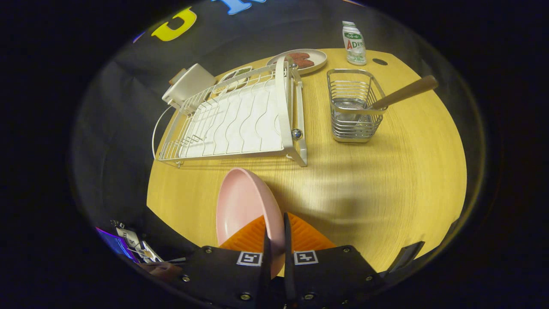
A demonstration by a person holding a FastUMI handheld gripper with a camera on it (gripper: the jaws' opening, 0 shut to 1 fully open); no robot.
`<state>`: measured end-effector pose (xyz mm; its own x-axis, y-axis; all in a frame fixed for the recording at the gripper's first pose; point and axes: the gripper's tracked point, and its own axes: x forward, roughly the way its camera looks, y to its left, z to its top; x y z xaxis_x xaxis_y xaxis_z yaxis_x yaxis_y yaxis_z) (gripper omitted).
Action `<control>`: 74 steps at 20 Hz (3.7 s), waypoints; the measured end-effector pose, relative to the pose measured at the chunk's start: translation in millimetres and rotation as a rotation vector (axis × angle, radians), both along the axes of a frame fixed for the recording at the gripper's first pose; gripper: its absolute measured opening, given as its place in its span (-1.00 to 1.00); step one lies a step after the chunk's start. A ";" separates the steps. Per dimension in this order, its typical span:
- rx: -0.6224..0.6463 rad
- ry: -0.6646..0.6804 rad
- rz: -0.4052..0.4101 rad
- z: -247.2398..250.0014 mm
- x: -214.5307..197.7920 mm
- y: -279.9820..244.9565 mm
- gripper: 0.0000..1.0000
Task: Take the plate from the dish rack, then take the spoon from the basket and place it into the plate.
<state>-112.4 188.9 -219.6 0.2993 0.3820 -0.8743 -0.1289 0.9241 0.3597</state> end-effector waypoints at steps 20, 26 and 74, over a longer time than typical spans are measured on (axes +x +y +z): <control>-0.063 -0.290 -0.001 7.0 29.7 -48.6 -0.61; -0.202 -0.653 -0.029 61.0 55.7 -84.1 -0.61; -0.116 -0.869 -0.226 131.5 158.9 -109.5 -0.89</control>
<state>46.5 79.4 -88.2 0.9290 0.1573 -0.3349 -0.1224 0.9848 0.1231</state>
